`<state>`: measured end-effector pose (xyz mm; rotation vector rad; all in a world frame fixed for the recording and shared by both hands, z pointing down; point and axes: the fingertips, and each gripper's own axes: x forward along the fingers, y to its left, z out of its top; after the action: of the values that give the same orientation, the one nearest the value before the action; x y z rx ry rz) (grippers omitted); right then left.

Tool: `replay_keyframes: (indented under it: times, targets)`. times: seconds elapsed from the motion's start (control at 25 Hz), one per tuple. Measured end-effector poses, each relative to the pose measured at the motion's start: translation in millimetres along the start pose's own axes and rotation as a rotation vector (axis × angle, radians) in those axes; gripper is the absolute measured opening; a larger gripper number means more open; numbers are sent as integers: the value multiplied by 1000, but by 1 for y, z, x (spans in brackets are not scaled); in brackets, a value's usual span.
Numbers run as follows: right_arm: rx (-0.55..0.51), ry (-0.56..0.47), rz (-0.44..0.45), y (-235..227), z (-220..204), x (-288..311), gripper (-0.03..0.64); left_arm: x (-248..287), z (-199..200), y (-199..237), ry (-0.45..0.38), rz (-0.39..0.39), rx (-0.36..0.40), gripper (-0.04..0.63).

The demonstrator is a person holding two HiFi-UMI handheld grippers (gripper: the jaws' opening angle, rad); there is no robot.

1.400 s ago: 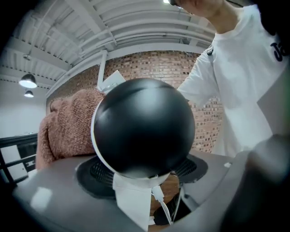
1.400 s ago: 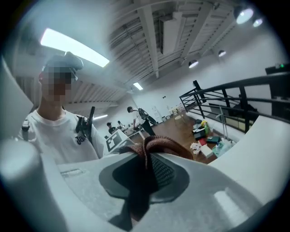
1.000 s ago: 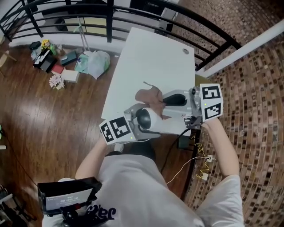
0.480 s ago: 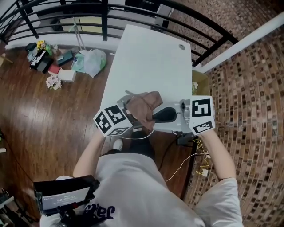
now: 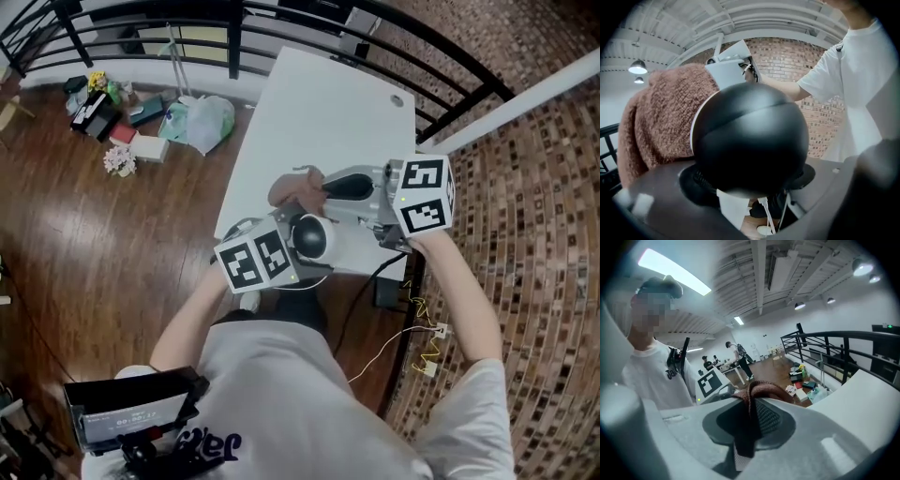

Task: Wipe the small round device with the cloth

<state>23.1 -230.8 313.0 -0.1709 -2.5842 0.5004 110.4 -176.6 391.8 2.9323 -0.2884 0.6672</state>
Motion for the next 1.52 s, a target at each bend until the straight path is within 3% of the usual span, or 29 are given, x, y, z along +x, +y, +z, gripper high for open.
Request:
replay_keyframes:
  times: [0.32,0.52,0.64,0.72,0.84,1.0,1.2,1.44,1.52]
  targets:
    - [-53,11,95,35,-8,-21,34,3,-17,11,32,3,-98,399]
    - [-81,121,159,73,-50,-7,34,3,-18,25,41,6,-181,399]
    - [-37,143,170,75,-85,16,34,11,-29,34,64,17,-197,399]
    - [36,75,165,64,-93,20,34,18,-45,43,99,33,-207,399]
    - [139,-114,120,37,-87,-2,35,31,-78,60,158,80,-218,399]
    - [229,-298,-46,-14,-91,-61,35,60,-127,83,245,127,-173,399]
    - [328,-312,-177,-55,-135,-88,35,105,-184,101,339,109,-123,399]
    - [416,-322,-183,-82,-173,-80,35,138,-225,110,419,107,-30,399]
    - [443,-345,-174,-93,-176,-80,35,142,-226,110,410,114,-14,400]
